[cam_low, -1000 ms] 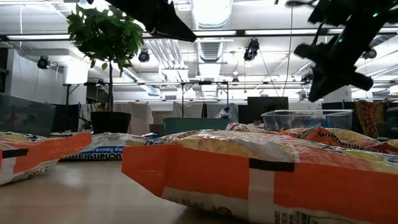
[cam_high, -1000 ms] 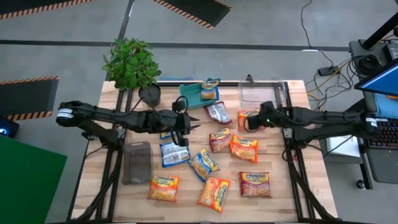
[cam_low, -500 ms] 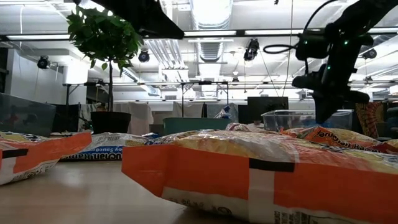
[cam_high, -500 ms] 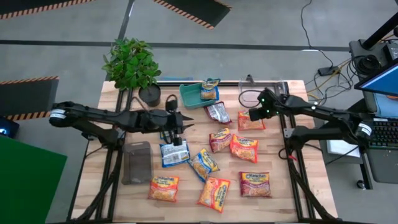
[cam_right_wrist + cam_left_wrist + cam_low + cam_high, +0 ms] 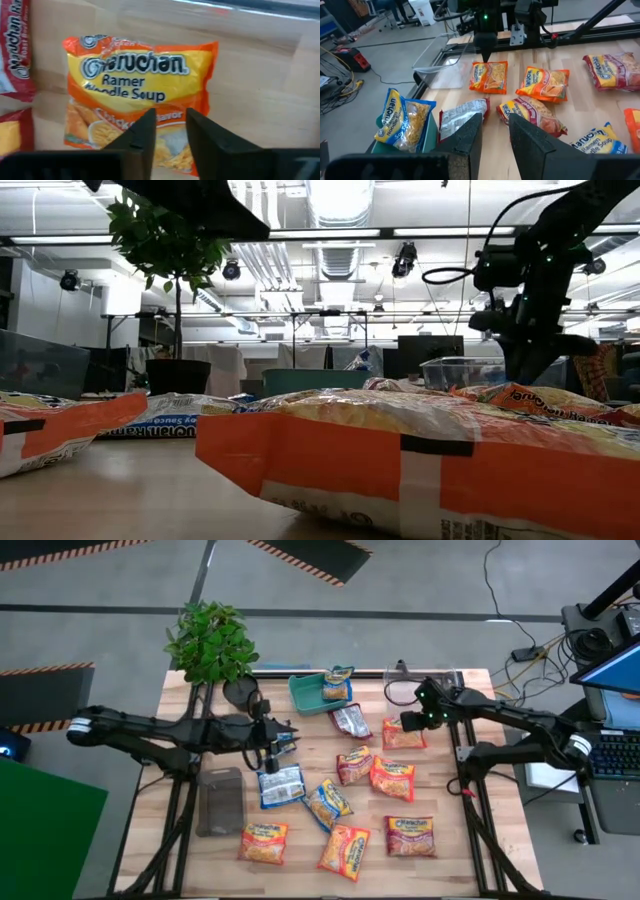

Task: Sort Maruchan noodles
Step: Put the top orange noodle pack into the transparent bin

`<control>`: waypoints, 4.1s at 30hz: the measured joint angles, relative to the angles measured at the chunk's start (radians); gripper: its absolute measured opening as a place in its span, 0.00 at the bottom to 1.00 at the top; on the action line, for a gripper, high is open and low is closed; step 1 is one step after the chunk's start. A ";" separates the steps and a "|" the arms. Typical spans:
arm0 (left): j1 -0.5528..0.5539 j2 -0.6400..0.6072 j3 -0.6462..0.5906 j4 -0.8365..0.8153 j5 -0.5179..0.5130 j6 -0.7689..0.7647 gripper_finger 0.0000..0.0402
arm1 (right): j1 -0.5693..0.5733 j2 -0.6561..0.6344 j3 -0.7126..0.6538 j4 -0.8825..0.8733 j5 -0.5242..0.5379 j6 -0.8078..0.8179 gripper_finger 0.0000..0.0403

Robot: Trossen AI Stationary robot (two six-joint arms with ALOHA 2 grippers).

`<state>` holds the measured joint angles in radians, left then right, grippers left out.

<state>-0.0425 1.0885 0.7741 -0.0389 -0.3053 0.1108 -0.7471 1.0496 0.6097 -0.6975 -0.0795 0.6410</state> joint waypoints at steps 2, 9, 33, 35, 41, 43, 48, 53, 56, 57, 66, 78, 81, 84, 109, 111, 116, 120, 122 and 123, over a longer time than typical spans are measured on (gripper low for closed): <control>0.000 0.000 0.000 0.002 -0.001 0.001 0.20 | 0.000 0.005 0.007 0.001 0.000 0.003 0.35; 0.000 0.001 0.000 0.012 -0.002 -0.007 0.20 | -0.006 0.041 0.007 -0.003 0.001 -0.026 0.61; 0.000 0.011 -0.001 0.023 -0.001 -0.024 0.20 | -0.012 0.097 -0.081 0.191 -0.033 -0.133 0.81; 0.000 0.011 -0.001 0.025 -0.001 -0.024 0.20 | -0.011 0.097 -0.101 0.247 -0.043 -0.132 0.81; 0.000 0.011 -0.001 0.040 0.000 -0.024 0.20 | 0.004 0.097 -0.149 0.384 -0.109 -0.127 0.80; 0.000 0.011 -0.001 0.045 0.000 -0.024 0.20 | 0.011 0.097 -0.157 0.414 -0.107 -0.127 0.78; 0.000 0.011 -0.001 0.047 0.000 -0.024 0.20 | 0.029 0.097 -0.161 0.441 -0.105 -0.125 0.67; 0.000 0.011 -0.001 0.053 0.000 -0.026 0.20 | 0.054 0.097 -0.162 0.447 -0.104 -0.118 0.51; 0.000 0.011 -0.001 0.057 0.000 -0.027 0.20 | 0.067 0.097 -0.161 0.451 -0.104 -0.116 0.39; 0.000 0.011 -0.001 0.057 0.000 -0.027 0.20 | 0.071 0.097 -0.160 0.452 -0.104 -0.112 0.35; 0.000 0.011 -0.001 0.067 -0.055 -0.040 0.20 | 0.076 0.017 -0.159 0.455 -0.111 -0.088 0.04; 0.000 0.011 -0.001 0.068 -0.079 -0.042 0.20 | 0.134 -0.227 -0.154 0.446 -0.156 0.012 0.03; 0.000 0.011 -0.001 0.070 -0.080 -0.042 0.20 | 0.156 -0.280 -0.125 0.455 -0.156 0.050 0.03; 0.000 0.011 -0.001 0.073 -0.081 -0.042 0.20 | 0.171 -0.306 -0.072 0.489 -0.153 0.055 0.03; 0.000 0.011 -0.001 0.067 -0.081 -0.042 0.20 | -0.075 0.515 1.010 -0.817 0.677 -0.195 0.03; 0.000 0.011 -0.001 0.062 -0.081 -0.042 0.20 | -0.102 0.568 1.010 -0.814 0.678 -0.220 0.03; 0.000 0.011 -0.001 0.043 -0.081 -0.042 0.20 | -0.150 0.675 1.005 -0.818 0.685 -0.250 0.03; 0.000 0.011 -0.001 0.033 -0.081 -0.042 0.20 | -0.164 0.734 1.005 -0.816 0.709 -0.265 0.03; 0.000 0.011 -0.001 0.028 -0.081 -0.042 0.20 | -0.166 0.758 1.005 -0.815 0.709 -0.275 0.03; 0.000 0.011 -0.001 0.028 -0.081 -0.042 0.20 | -0.166 0.767 1.004 -0.814 0.709 -0.278 0.03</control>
<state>-0.0422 1.1000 0.7734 -0.0105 -0.3862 0.0689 -0.9127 1.8166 1.6138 -1.5118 0.6291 0.3633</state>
